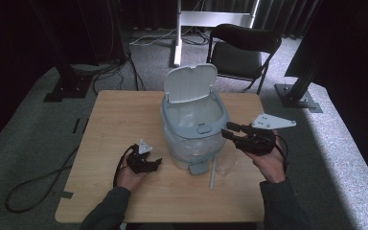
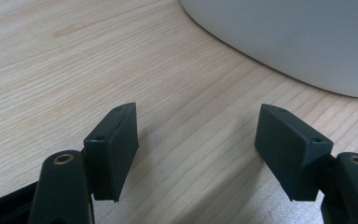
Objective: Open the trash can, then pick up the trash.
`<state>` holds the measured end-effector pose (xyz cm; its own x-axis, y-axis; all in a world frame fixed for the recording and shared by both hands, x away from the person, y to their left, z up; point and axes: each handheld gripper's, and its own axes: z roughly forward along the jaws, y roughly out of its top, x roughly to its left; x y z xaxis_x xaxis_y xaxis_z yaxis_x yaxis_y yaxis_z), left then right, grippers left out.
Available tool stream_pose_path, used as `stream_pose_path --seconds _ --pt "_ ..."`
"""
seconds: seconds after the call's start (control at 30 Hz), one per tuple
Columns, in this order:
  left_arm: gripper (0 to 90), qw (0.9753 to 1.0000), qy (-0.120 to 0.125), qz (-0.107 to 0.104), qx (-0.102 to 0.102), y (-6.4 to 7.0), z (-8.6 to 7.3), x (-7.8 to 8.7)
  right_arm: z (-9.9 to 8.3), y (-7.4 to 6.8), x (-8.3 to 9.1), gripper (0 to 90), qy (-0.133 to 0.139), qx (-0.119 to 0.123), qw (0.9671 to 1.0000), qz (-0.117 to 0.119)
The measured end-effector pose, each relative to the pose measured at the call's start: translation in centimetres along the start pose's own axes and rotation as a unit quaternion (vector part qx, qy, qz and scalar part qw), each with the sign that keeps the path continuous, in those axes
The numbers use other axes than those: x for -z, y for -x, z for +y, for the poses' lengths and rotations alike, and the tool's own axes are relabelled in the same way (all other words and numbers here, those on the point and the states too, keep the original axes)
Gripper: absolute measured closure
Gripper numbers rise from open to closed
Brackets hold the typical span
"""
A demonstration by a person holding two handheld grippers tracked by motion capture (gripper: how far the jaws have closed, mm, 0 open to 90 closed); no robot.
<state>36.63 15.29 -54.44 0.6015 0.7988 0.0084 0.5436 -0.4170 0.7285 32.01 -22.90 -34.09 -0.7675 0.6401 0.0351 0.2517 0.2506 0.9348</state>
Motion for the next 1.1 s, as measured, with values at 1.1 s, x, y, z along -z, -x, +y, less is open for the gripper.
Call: stream_pose_path --seconds 1.1 --pt "30.2 1.0000 0.000 -0.001 0.000 0.0 0.0 0.0 -5.0 2.7 1.7 58.5 -0.035 -0.051 0.9967 -0.053"
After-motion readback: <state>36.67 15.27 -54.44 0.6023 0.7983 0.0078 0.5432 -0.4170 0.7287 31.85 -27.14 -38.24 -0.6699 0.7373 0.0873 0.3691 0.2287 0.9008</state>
